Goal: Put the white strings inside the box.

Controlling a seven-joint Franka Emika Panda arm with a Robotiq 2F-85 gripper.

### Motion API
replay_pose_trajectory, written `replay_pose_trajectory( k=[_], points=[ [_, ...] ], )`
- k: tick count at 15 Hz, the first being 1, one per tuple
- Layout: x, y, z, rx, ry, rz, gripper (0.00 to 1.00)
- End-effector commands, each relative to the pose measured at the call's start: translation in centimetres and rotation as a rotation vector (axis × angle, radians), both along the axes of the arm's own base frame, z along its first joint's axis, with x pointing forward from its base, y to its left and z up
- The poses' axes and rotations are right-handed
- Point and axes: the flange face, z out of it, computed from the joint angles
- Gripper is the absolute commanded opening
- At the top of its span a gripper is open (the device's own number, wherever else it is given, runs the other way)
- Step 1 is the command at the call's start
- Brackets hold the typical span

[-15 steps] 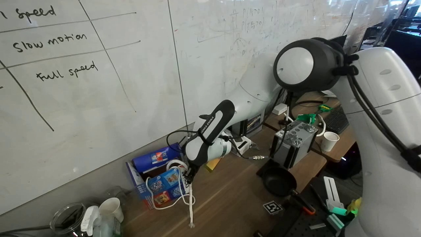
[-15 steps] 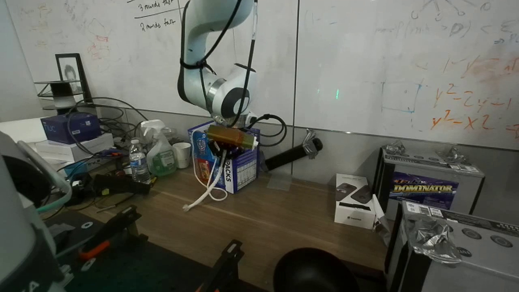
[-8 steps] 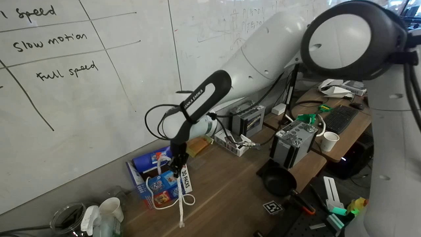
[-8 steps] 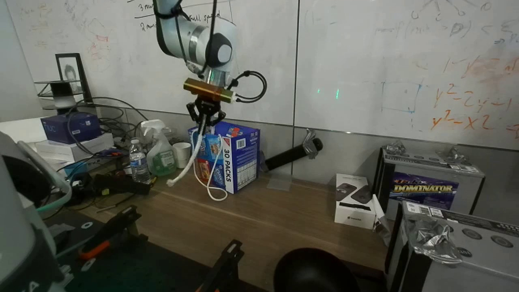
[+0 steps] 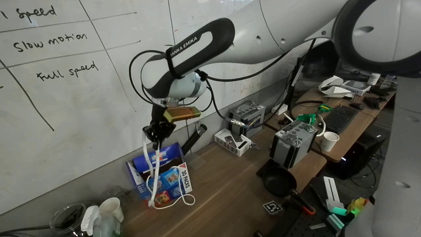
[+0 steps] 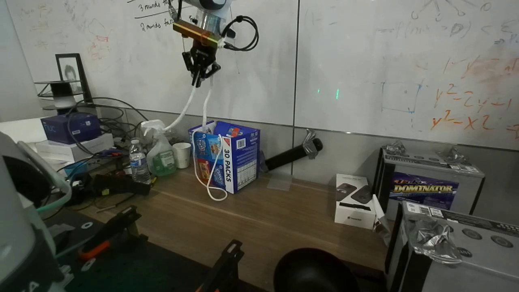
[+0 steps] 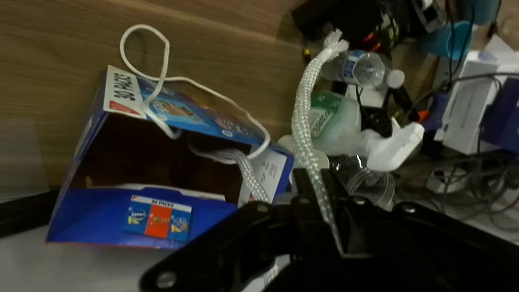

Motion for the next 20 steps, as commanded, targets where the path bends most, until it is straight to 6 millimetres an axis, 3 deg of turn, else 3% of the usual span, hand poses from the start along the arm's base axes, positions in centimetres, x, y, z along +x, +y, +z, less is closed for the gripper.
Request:
replay_pose_trajectory(
  k=[1, 5, 7, 10, 13, 20],
  points=[
    [1.6, -1.0, 3.4, 0.072, -0.101, -0.156, 0.03],
    [2.4, -2.2, 4.6, 0.098, -0.285, -0.276, 0.03],
    [2.6, -2.4, 4.2, 0.073, -0.4, -0.298, 0.03],
    [2.9, -2.6, 2.0, 0.017, -0.506, -0.316, 0.03],
    [2.6, -3.3, -1.0, -0.053, -0.468, -0.312, 0.03],
    [2.9, -3.7, -5.1, -0.152, -0.405, -0.315, 0.03]
  ],
)
